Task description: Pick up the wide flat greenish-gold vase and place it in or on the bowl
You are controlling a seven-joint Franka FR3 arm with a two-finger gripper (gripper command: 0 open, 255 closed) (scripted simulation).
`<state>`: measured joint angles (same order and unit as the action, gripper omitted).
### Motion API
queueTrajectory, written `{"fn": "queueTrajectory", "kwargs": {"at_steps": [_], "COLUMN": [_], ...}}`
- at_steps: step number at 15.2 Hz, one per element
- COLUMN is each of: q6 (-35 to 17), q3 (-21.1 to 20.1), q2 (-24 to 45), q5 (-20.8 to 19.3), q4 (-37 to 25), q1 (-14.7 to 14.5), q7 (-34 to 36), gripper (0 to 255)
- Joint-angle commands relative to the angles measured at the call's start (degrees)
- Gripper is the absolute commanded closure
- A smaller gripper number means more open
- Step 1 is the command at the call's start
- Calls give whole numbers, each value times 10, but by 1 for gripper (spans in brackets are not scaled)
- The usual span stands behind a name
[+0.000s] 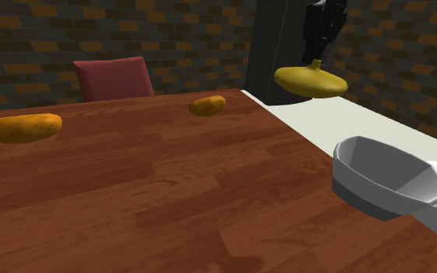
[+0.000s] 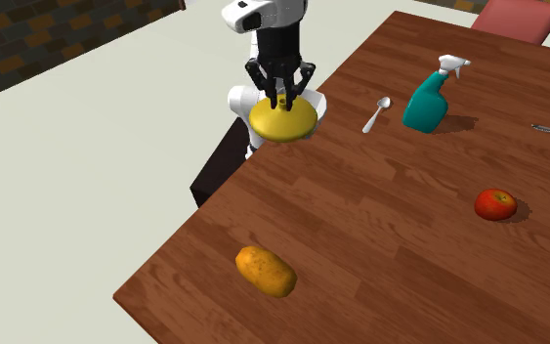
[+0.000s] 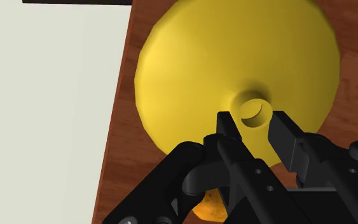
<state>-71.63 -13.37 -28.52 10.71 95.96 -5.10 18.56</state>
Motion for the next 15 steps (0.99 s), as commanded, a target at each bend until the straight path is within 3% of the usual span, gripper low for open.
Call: {"fn": "queueTrajectory", "kwargs": {"at_steps": [1, 14, 15], "q6": [17, 170, 164], "q3": [3, 10, 10], "q2": [-32, -210, -218], "q5": [6, 56, 56], "q4": [15, 32, 46], "q1": [-4, -33, -34], "q7": [3, 61, 59], "gripper": [255, 255, 255]}}
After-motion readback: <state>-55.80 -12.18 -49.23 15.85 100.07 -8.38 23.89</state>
